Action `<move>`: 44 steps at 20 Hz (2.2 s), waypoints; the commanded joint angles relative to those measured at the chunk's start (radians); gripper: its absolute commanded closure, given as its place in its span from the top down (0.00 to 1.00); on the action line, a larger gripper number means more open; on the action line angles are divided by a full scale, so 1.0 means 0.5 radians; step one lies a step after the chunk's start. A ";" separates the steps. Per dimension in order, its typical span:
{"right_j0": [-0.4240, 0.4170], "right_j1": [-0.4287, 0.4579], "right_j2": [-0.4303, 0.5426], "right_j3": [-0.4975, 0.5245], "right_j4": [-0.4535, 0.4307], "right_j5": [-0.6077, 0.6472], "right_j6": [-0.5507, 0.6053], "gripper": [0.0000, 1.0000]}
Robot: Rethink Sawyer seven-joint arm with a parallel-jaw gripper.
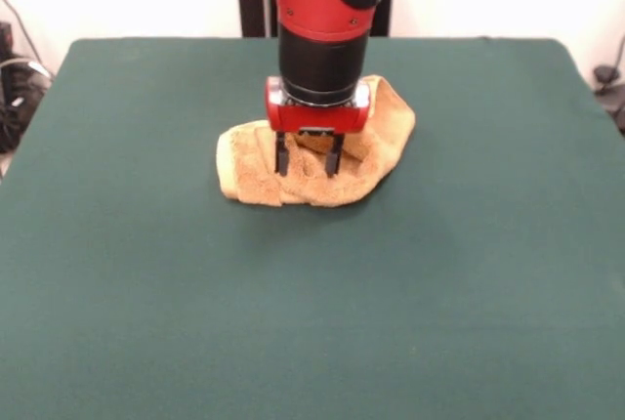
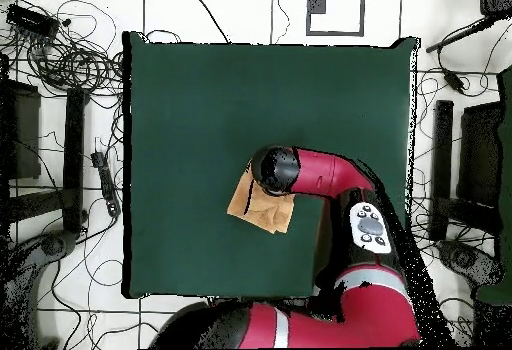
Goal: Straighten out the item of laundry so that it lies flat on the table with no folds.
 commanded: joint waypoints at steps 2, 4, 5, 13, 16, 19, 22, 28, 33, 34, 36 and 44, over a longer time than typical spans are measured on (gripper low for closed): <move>0.161 -0.070 0.097 0.152 0.021 0.089 0.306 1.00; 0.185 -0.128 0.084 0.177 0.024 0.110 0.308 1.00; 0.200 -0.161 0.073 0.182 0.025 0.132 0.307 1.00; 0.308 -0.412 -0.003 0.230 0.056 0.341 0.318 1.00; 0.353 -0.407 -0.025 0.203 0.062 0.361 0.353 1.00; 0.373 -0.371 -0.046 0.192 0.080 0.318 0.418 1.00; 0.365 -0.340 -0.046 0.184 0.083 0.284 0.423 1.00; 0.300 -0.322 -0.027 0.165 0.113 0.267 0.396 1.00; 0.209 -0.348 0.006 0.100 0.123 0.351 0.294 1.00; 0.191 -0.359 0.018 0.090 0.127 0.383 0.270 1.00; 0.165 -0.370 0.042 0.058 0.141 0.432 0.245 1.00; 0.110 -0.338 0.110 -0.037 0.167 0.482 0.225 1.00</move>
